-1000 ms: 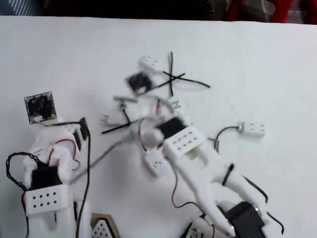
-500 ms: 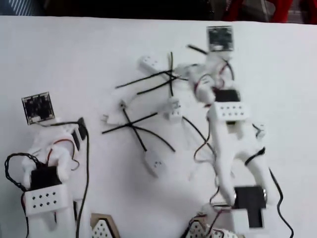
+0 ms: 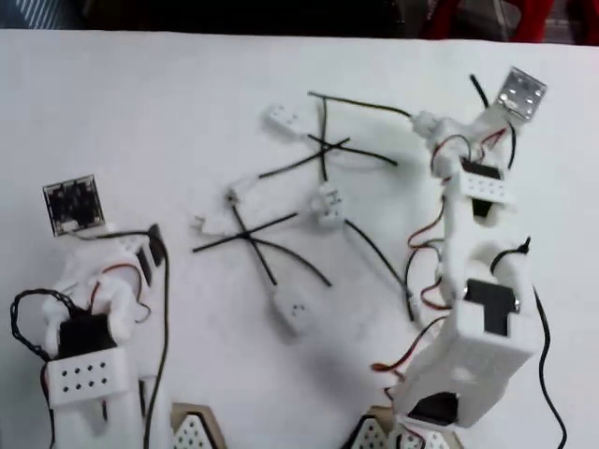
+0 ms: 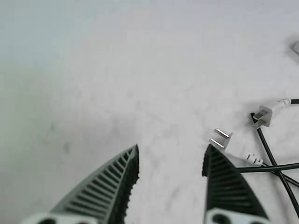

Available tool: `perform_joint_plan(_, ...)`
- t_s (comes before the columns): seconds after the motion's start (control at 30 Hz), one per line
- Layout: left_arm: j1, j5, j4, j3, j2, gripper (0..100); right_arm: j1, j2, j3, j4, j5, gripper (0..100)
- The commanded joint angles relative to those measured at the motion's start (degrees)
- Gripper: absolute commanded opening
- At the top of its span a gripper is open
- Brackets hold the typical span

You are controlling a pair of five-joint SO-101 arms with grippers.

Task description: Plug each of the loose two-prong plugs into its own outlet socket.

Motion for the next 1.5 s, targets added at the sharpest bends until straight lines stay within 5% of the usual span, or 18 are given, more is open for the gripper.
perform_joint_plan(0.0, -0.13, 0.53, -1.32, -0.35, -0.13, 23, 2.33, 0.92, -5.54, -0.13, -1.05, 1.9)
perform_joint_plan(0.23, -0.13, 0.44, -1.32, -0.35, -0.13, 23, 1.45, 1.36, -13.54, 15.52, -0.88, 21.0)
perform_joint_plan(0.8, -0.13, 0.26, -1.32, -0.26, -0.13, 23, -14.37, -15.69, -18.46, 52.44, 12.40, 12.4)
perform_joint_plan(1.0, -0.13, 0.18, -1.32, -0.26, -0.13, 23, -22.73, -15.34, -18.46, 54.81, 12.04, 12.6)
perform_joint_plan(1.3, -0.13, 0.18, -1.32, -0.26, -0.13, 23, -36.35, -9.63, -17.67, 54.46, 1.05, 12.7)
perform_joint_plan(1.47, -0.13, 0.18, -1.32, -0.26, -0.13, 23, -39.78, -5.32, -17.76, 51.38, 6.68, 12.7)
